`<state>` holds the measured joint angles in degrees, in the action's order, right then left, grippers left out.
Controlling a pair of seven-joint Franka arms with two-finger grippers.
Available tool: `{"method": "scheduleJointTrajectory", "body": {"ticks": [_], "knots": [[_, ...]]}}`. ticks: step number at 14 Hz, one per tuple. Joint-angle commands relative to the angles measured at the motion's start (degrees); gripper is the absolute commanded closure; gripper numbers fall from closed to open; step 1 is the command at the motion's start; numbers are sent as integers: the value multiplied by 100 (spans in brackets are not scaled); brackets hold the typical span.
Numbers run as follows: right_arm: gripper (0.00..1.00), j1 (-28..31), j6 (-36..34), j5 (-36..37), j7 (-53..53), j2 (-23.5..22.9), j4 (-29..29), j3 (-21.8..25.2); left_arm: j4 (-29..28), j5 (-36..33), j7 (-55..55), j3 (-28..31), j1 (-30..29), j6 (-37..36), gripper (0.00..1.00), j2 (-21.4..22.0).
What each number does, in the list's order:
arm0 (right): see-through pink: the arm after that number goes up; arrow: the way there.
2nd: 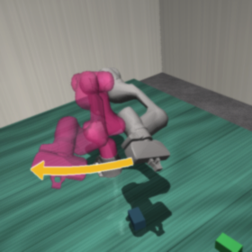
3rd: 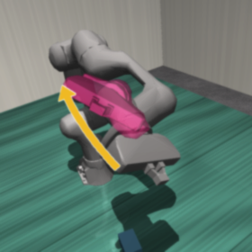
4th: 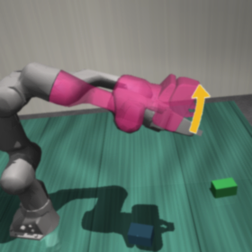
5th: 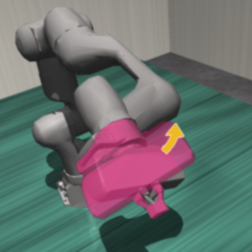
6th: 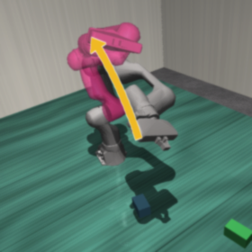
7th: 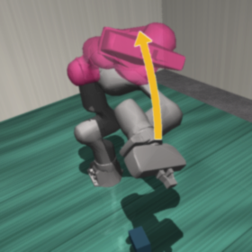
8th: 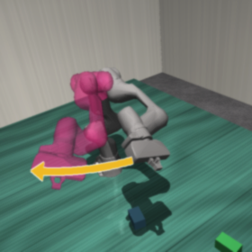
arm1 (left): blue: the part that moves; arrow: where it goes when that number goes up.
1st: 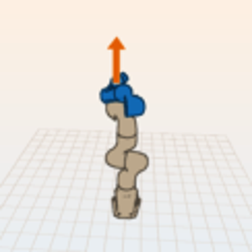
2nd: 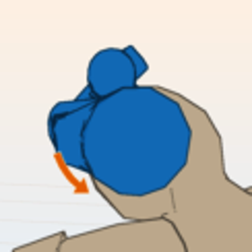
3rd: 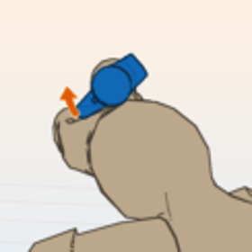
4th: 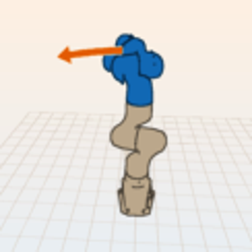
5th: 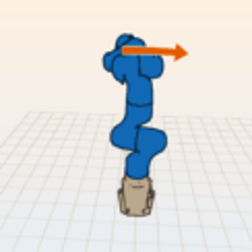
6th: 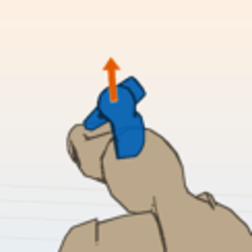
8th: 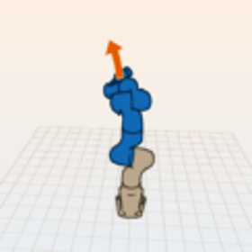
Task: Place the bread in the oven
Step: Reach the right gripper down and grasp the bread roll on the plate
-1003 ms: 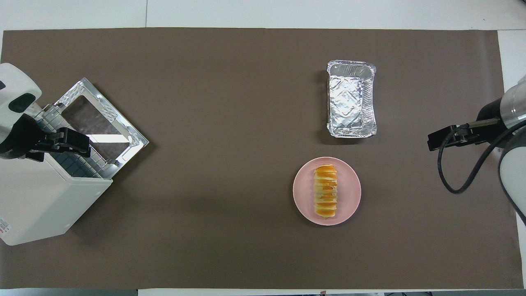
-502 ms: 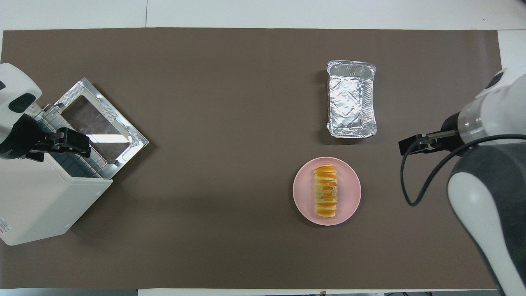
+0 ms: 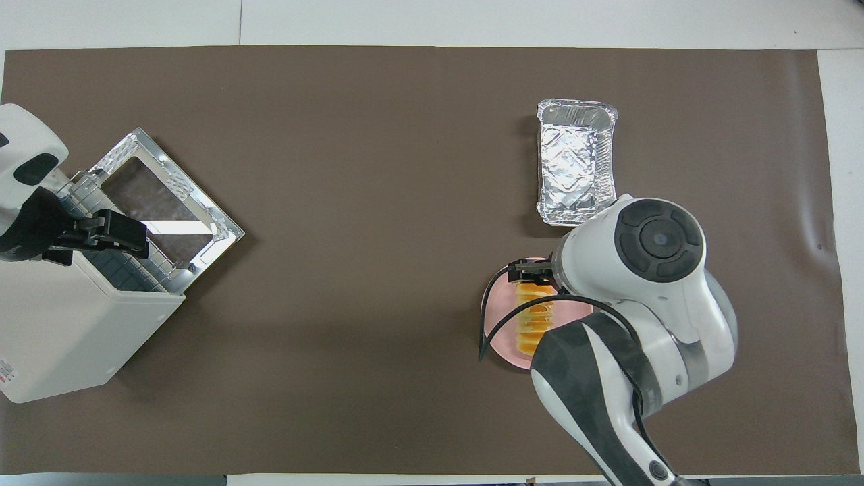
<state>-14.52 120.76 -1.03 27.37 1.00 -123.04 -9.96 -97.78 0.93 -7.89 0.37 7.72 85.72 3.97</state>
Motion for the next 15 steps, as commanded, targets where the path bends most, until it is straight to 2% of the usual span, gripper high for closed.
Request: {"method": "scheduleJointTrajectory", "body": {"ticks": [1,4,9,13,14,15], "knots": [[0,-121,894,7,225,6,-711,38,-48,47,33,-28,-86,33,0,77],[0,-113,1353,7,181,-11,-1152,38,-48,48,33,-28,-86,33,0,77],[0,-121,1652,7,234,-415,-1170,38,-48,48,33,-28,-86,33,0,77],[0,-77,1679,7,181,-451,-1179,38,-48,48,33,-28,-86,33,0,77],[3,-60,1688,7,181,-451,-1179,38,-48,48,33,-28,-77,33,0,77],[19,-60,1697,7,181,-451,-1179,38,-48,48,33,-28,-86,33,0,77]]}}
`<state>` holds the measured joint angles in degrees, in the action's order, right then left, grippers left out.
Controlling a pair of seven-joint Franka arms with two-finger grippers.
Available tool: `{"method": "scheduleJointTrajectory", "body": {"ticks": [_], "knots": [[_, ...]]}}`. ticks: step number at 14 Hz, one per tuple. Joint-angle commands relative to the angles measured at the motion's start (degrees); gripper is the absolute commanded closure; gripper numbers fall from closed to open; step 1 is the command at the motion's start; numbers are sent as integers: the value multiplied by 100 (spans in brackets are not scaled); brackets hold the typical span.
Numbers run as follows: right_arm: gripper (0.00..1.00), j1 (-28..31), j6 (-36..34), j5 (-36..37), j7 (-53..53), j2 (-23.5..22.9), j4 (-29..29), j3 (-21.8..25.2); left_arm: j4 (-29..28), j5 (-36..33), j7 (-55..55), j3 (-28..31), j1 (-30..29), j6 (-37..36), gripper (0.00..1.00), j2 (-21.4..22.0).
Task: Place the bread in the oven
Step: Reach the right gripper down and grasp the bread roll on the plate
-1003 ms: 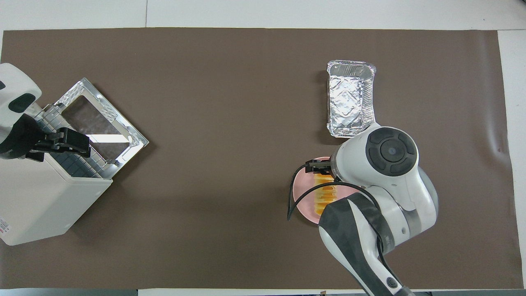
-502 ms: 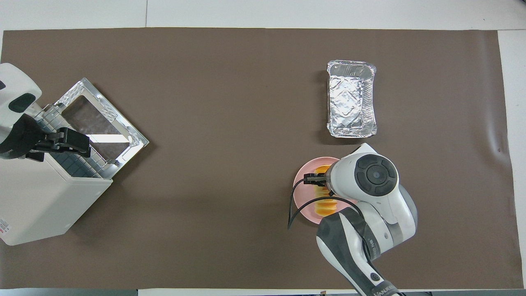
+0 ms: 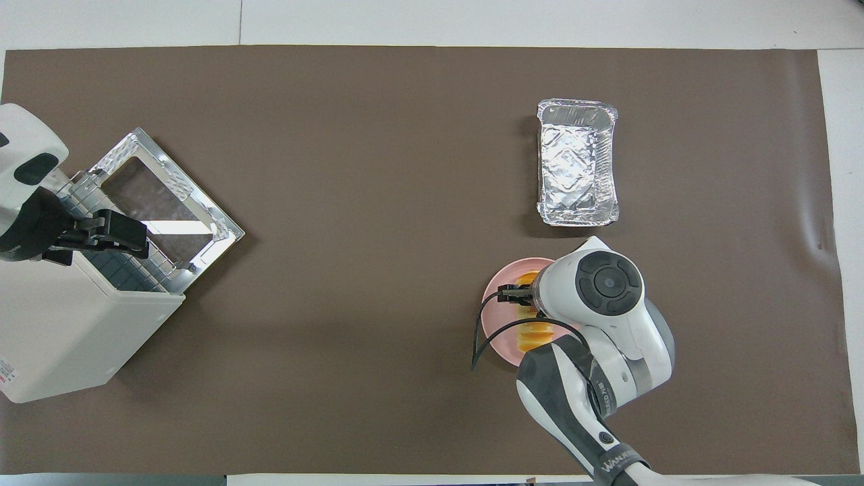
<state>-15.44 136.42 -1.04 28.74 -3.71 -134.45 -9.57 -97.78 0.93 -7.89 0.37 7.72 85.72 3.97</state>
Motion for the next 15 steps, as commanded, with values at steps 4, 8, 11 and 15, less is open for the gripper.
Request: {"method": "scheduleJointTrajectory", "body": {"ticks": [4,8,11,15], "knots": [[100,15,122,7,237,-60,-20,-1,-48,48,33,-28,-86,33,0,77],[100,15,-255,7,202,-113,313,8,-48,48,33,-28,-86,33,0,77],[100,155,-1535,7,158,-139,1365,-1,-48,48,33,-28,-86,33,0,77],[100,664,-2524,-176,-446,-718,3141,8,-48,48,33,-28,-86,33,0,77]]}}
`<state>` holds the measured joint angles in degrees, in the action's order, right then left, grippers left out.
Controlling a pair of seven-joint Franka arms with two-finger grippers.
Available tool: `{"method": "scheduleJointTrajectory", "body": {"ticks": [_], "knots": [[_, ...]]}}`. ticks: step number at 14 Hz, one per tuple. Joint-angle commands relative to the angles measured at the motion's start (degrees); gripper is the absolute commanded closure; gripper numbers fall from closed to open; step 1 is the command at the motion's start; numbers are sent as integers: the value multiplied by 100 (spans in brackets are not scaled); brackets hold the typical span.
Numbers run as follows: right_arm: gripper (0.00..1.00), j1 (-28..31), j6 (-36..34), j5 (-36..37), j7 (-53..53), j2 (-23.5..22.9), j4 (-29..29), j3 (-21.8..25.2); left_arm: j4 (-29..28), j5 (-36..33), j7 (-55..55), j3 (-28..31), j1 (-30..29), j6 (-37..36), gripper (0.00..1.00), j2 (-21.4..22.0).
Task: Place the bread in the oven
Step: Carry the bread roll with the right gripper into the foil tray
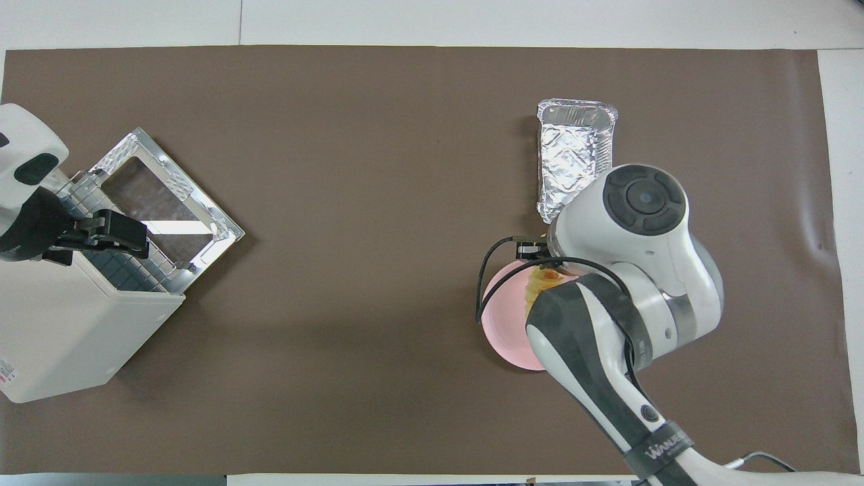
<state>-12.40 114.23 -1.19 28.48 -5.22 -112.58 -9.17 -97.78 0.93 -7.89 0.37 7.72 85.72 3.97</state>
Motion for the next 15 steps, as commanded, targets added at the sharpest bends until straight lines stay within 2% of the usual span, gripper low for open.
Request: {"method": "scheduleJointTrajectory", "body": {"ticks": [1,3,4,6,7,10,15], "knots": [[100,553,-279,-284,-683,-681,1210,-32,-48,48,33,-28,-86,33,0,77],[100,826,-340,-251,-1254,-1066,1798,-24,-48,48,33,-28,-86,33,0,77],[100,818,-506,-241,-1370,-1391,2236,-24,-48,48,33,-28,-77,33,0,77],[100,844,-1199,-232,-1371,-2294,3544,-6,-48,48,33,-28,-86,33,0,77],[100,906,-1202,-224,-1371,-2604,3846,11,-48,48,33,-28,-86,33,0,77],[100,941,-842,-197,-1406,-3053,4024,107,-48,48,33,-28,-86,33,0,77],[100,880,-780,14,-1450,-3880,4955,170,-48,48,33,-28,-77,33,0,77]]}}
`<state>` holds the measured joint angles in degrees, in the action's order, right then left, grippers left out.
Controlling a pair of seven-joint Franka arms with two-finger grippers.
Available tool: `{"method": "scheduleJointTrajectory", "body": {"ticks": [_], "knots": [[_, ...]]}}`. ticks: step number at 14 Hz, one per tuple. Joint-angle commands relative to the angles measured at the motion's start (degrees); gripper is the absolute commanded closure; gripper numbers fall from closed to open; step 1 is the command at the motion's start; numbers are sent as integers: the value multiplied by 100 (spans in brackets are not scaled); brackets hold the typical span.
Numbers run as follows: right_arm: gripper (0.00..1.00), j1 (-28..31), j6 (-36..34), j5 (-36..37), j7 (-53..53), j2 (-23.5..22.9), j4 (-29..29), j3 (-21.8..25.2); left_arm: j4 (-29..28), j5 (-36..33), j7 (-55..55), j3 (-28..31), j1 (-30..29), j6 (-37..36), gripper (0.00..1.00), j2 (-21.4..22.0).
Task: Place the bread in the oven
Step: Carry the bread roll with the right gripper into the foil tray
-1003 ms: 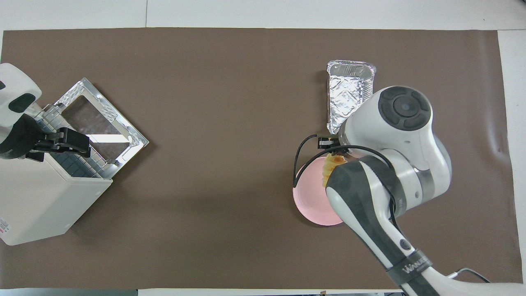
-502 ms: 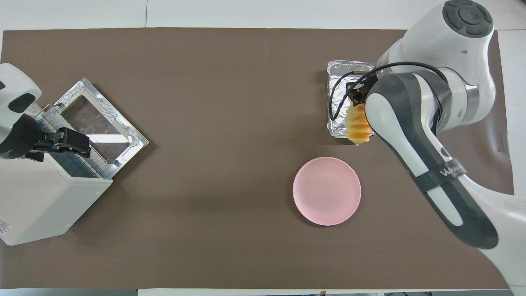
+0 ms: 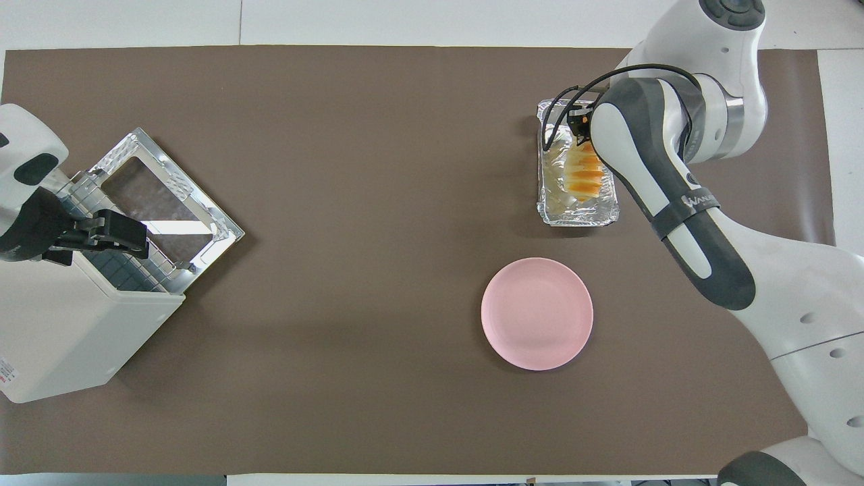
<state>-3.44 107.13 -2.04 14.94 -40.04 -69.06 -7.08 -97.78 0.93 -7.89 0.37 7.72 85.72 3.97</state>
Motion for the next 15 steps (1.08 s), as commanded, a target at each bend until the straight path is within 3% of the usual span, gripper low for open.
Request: {"method": "scheduleJointTrajectory", "body": {"ticks": [1,9,10,11,12,15], "knots": [[100,-17,-43,98,-96,-486,682,-39,-48,48,33,-28,-86,33,0,77],[100,-61,730,213,-132,-373,33,-56,-48,48,33,-28,-86,33,0,77],[75,-61,748,195,-123,-330,-45,-56,-48,48,33,-28,-86,33,0,77],[15,-61,774,204,-123,-303,-98,-56,-48,48,33,-28,-86,33,0,77],[0,-61,792,204,-123,-285,-143,-56,-48,48,33,-28,-86,33,0,77],[0,-69,661,178,-105,-154,-134,-65,-48,48,33,-28,-86,33,0,77]]}}
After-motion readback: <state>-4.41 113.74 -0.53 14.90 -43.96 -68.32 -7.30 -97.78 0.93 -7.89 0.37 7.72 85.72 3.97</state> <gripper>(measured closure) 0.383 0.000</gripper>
